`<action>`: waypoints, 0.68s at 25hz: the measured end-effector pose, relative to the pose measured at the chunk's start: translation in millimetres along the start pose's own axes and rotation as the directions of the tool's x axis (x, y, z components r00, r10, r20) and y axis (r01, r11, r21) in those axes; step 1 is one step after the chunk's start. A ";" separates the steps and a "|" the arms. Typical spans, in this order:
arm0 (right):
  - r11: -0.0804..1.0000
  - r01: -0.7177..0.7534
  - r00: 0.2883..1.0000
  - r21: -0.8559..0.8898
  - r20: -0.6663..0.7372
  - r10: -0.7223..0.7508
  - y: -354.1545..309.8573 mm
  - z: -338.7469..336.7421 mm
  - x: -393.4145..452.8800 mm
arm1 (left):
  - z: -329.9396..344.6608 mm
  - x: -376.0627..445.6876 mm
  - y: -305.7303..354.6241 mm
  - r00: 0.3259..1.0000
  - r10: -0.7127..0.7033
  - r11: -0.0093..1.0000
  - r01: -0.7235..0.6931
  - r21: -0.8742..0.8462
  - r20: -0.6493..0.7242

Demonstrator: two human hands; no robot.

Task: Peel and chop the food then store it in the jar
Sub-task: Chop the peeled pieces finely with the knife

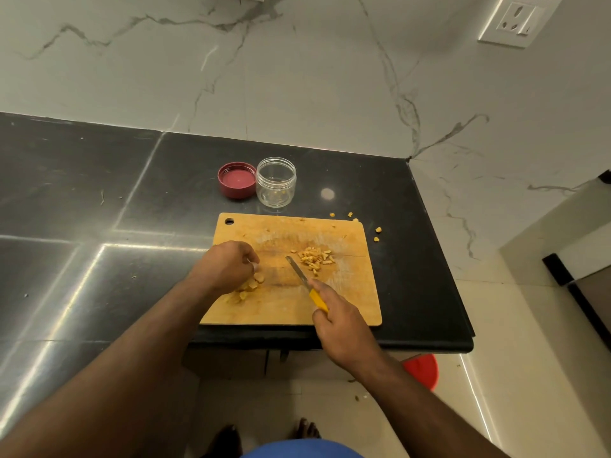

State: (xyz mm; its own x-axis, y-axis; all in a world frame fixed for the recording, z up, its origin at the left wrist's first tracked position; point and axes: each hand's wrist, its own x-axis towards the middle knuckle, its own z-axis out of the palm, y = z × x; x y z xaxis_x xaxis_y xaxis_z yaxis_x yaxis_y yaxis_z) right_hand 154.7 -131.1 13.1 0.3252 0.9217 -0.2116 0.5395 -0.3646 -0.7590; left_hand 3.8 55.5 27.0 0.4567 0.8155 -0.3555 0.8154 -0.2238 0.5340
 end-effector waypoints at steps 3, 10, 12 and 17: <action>1.000 -0.004 1.000 0.009 0.003 0.004 1.4 -0.2 -1.6 | 3.3 -0.4 3.0 0.998 0.044 0.990 -0.051 0.135 0.051; 1.000 -0.008 1.000 0.025 -0.023 0.009 3.2 -6.1 -6.8 | 4.5 1.5 11.9 0.999 0.043 0.998 -0.043 -0.042 0.002; 0.999 -0.017 0.999 0.043 -0.033 0.019 2.7 -9.0 -8.2 | 8.6 4.0 15.8 0.998 0.052 0.994 -0.055 -0.098 -0.035; 0.999 -0.026 0.998 0.043 -0.055 0.028 2.9 -13.7 -9.0 | 27.8 13.6 18.9 0.995 0.052 0.995 -0.059 -0.079 -0.090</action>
State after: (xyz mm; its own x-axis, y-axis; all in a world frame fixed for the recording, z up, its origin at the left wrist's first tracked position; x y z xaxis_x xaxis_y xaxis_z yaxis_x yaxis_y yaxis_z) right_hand 163.9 -142.2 21.2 0.3823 0.9024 -0.1990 0.4967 -0.3823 -0.7792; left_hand 35.3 47.5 10.9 0.4643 0.8477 -0.2566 0.7562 -0.2286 0.6131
